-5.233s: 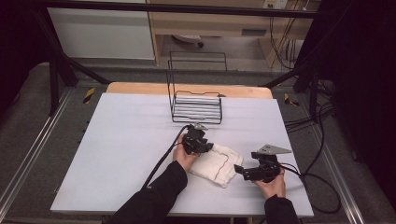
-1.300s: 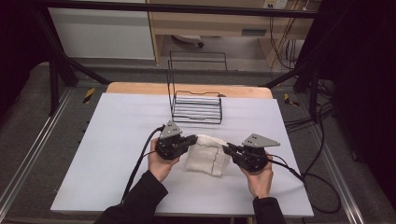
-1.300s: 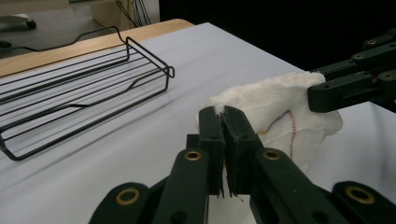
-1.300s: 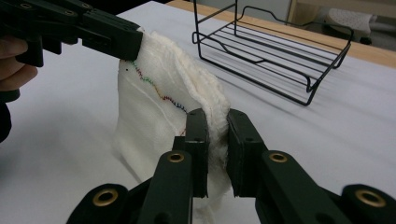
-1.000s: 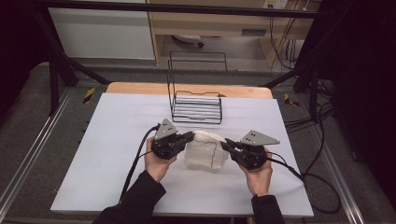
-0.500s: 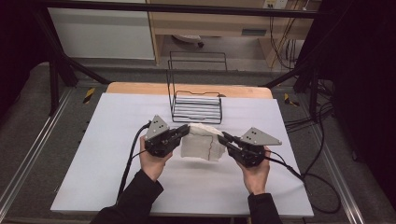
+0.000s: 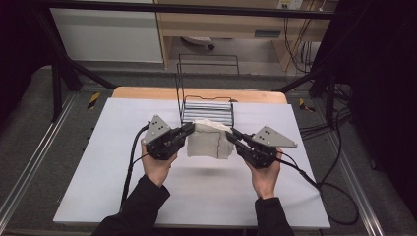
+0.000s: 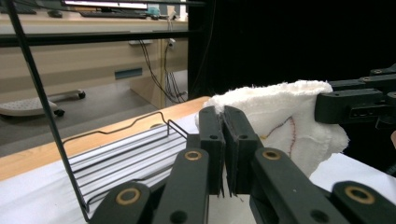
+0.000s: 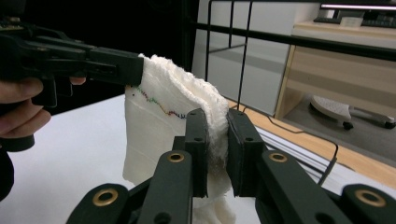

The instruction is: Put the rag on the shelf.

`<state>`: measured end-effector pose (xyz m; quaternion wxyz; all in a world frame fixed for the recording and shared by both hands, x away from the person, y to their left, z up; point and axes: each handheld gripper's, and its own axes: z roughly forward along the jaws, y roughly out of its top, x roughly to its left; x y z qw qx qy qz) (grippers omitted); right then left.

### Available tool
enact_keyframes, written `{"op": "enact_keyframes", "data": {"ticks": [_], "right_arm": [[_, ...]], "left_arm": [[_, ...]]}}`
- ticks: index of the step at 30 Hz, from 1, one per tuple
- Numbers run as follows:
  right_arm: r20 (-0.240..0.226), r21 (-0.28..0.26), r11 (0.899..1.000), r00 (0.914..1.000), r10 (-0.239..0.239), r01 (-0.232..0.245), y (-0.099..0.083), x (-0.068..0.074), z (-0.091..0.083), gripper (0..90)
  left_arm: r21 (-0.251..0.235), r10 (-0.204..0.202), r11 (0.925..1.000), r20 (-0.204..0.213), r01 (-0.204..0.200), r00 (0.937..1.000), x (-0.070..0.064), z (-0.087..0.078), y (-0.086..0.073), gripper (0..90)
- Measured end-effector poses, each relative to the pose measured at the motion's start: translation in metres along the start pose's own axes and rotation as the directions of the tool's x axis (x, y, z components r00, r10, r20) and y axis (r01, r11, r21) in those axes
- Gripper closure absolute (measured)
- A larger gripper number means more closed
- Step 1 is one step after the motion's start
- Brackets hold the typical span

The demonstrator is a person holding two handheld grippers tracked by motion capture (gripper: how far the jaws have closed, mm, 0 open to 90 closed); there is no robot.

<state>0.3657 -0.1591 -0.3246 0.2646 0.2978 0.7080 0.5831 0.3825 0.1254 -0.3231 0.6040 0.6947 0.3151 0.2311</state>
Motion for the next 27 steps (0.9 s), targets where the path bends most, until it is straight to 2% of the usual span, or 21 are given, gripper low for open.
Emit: {"op": "enact_keyframes", "data": {"ticks": [12,17,27], "right_arm": [[0.004,-0.057,0.998,0.9994,-0.035,0.036,0.02,0.002,0.006,79.8],[0.004,-0.07,0.997,0.999,-0.044,0.044,0.029,-0.001,0.008,79.8],[0.03,-0.102,0.993,0.9981,-0.054,0.057,0.047,-0.007,0.01,79.8]], "left_arm": [[-0.066,0.018,0.9976,-0.03,-0.02,0.9994,0.005,-0.007,0.019,86.9],[-0.077,0.01,0.9969,-0.024,-0.012,0.9997,0.009,-0.007,0.029,86.9],[-0.104,0.033,0.994,-0.034,-0.036,0.9989,0.01,-0.003,0.049,86.9]]}}
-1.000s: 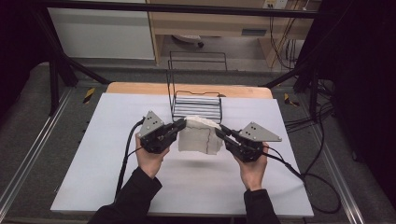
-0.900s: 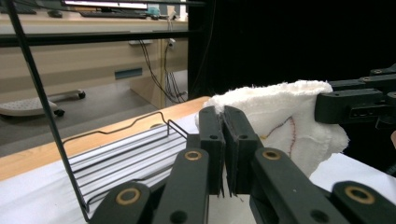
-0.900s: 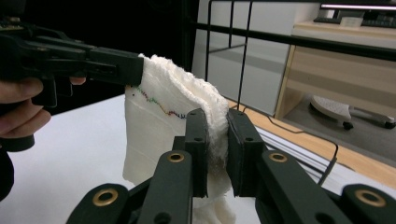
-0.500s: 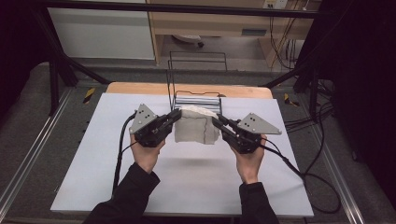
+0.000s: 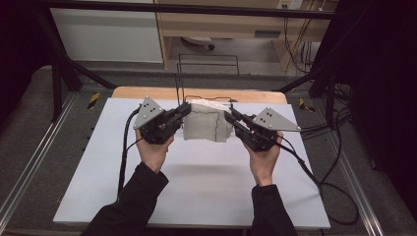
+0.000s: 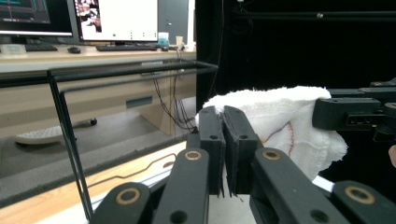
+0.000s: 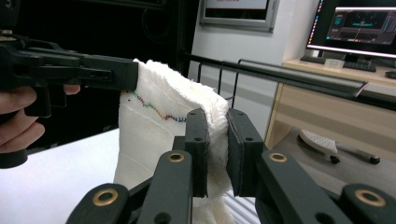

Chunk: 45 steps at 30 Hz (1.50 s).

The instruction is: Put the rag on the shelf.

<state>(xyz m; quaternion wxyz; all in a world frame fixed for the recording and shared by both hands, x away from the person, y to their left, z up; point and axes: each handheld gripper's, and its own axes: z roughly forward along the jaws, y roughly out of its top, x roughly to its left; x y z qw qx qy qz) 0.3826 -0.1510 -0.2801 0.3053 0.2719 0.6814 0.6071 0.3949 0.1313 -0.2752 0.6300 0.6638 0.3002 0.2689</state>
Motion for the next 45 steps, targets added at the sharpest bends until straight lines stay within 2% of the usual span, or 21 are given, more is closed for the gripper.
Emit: {"op": "enact_keyframes", "data": {"ticks": [19,30,45], "right_arm": [[0.031,-0.047,0.998,0.9988,-0.037,0.039,0.041,-0.01,0.021,79.8],[0.053,-0.068,0.996,0.9968,-0.061,0.064,0.057,-0.015,0.028,79.8],[0.071,-0.075,0.995,0.9953,-0.065,0.071,0.073,-0.025,0.042,79.8]], "left_arm": [[-0.047,0.017,0.9987,-0.03,-0.019,0.9994,0.017,0.007,0.033,86.9],[-0.083,0.034,0.9958,-0.04,-0.037,0.9986,0.021,0.011,0.051,86.9],[-0.084,0.053,0.9948,-0.057,-0.057,0.997,0.032,0.02,0.07,86.9]]}}
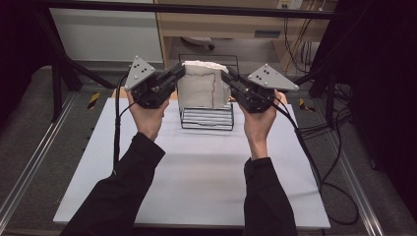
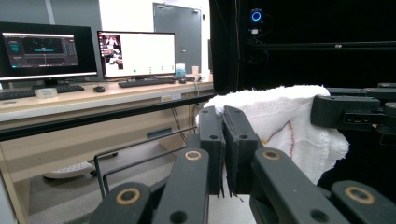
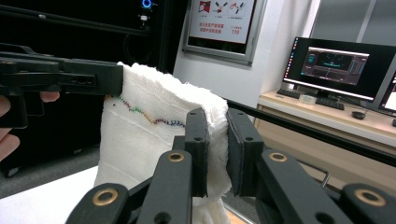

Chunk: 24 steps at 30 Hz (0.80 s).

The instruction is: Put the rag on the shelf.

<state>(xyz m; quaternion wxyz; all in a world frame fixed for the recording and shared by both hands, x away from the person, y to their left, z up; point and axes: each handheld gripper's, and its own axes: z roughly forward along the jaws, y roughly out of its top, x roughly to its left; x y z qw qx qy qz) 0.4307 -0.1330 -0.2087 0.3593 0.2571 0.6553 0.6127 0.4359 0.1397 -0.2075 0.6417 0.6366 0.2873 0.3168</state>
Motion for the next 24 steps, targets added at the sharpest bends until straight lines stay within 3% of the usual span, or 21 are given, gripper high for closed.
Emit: {"op": "enact_keyframes", "data": {"ticks": [24], "right_arm": [[0.021,-0.015,1.0,0.9998,-0.004,0.005,0.027,-0.019,0.024,79.6]], "left_arm": [[-0.011,0.026,0.9996,-0.017,-0.026,0.9995,0.016,0.021,0.031,86.9]]}}
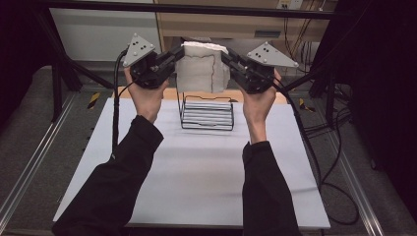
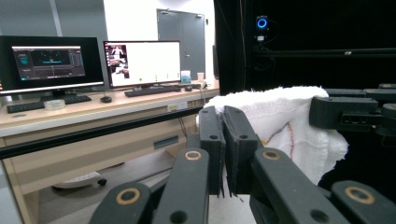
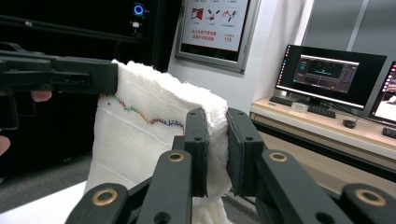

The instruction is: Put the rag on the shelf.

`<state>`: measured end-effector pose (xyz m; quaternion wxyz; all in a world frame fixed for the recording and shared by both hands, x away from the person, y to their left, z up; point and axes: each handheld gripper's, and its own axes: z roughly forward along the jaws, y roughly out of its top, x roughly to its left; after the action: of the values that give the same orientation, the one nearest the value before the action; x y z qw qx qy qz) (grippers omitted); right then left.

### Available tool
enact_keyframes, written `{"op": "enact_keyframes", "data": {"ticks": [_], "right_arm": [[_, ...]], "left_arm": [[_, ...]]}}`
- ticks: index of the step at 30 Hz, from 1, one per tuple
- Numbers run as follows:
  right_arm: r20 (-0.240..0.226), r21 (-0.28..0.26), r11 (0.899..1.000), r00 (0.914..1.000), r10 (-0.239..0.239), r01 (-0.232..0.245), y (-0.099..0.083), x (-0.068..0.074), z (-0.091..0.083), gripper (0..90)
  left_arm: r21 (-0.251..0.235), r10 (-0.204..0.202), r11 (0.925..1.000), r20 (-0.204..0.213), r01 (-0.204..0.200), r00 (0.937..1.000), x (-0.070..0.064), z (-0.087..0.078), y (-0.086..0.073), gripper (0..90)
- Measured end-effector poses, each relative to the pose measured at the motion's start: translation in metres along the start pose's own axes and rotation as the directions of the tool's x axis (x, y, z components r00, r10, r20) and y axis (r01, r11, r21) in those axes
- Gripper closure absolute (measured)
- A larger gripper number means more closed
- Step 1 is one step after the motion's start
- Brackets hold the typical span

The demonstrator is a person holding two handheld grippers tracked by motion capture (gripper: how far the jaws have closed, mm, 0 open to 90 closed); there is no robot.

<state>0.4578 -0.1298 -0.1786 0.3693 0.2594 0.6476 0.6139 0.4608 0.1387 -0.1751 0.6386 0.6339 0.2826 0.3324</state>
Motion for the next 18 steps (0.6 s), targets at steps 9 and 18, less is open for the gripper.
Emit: {"op": "enact_keyframes", "data": {"ticks": [9,18], "right_arm": [[0.013,0.002,1.0,0.9999,-0.002,0.002,0.006,-0.009,0.008,79.6],[0.018,0.012,1.0,0.9998,0.003,-0.003,0.008,-0.016,0.017,79.6]], "left_arm": [[0.0,-0.012,0.9999,0.0,0.012,0.9999,0.005,0.012,0.006,86.9],[0.001,-0.016,0.9999,-0.01,0.016,0.9998,0.012,0.023,0.009,86.9]]}}
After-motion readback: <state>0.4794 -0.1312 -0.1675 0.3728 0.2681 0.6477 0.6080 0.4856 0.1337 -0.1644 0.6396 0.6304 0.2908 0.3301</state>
